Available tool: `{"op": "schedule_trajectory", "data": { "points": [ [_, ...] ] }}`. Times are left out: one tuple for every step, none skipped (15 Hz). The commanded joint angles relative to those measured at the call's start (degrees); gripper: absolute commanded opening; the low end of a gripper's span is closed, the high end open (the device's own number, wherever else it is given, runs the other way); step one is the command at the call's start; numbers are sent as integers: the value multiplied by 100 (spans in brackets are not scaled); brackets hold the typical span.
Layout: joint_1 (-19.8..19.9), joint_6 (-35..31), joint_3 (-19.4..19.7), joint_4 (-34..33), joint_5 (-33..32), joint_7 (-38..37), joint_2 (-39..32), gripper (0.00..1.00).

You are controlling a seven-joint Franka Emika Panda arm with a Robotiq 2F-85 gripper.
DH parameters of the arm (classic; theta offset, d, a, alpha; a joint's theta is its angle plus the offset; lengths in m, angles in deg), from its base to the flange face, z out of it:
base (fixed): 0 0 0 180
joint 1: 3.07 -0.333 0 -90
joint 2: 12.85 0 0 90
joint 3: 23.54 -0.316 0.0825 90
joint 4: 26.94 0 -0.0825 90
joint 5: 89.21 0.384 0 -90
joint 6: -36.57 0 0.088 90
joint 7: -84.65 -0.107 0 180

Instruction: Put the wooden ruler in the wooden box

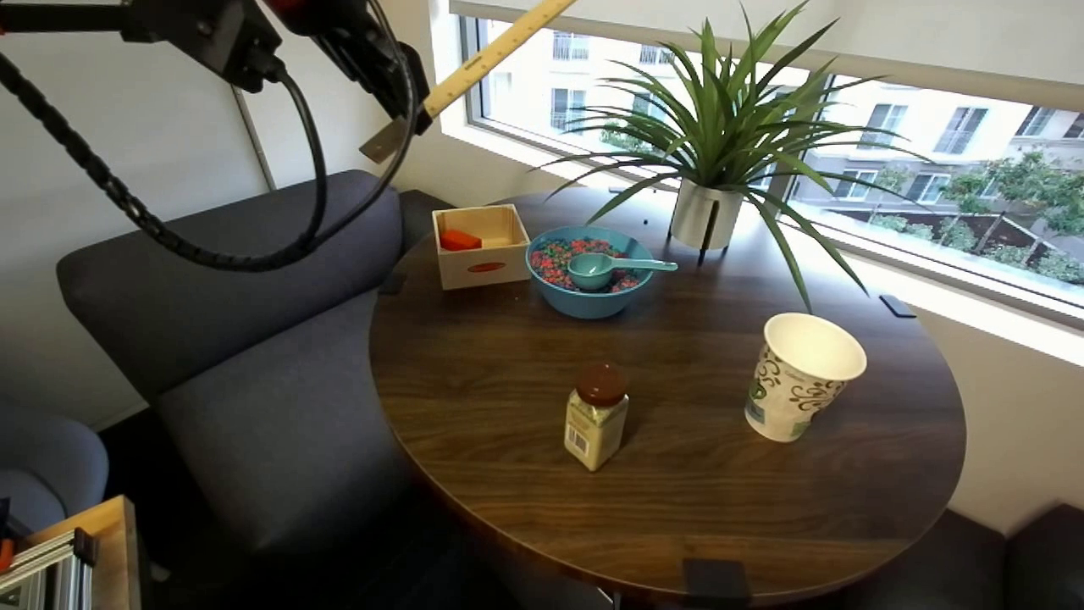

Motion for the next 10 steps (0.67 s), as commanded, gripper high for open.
{"op": "schedule_trajectory", "data": {
  "points": [
    [-110,20,-89,13,159,188,16,10],
    [-193,20,-121,17,194,206,18,35],
    [-179,20,-136,9,190,187,17,35],
    [-146,20,-128,3,186,185,13,35],
    [-113,19,-114,2,184,185,12,35],
    [-89,19,-107,1,181,185,12,35],
    [-83,19,-107,1,180,184,11,35],
    [-83,19,-107,1,180,184,11,10],
    [-94,-116,-187,-22,138,149,-104,10],
    [-158,-307,-265,-39,173,144,-250,10]
  ]
}}
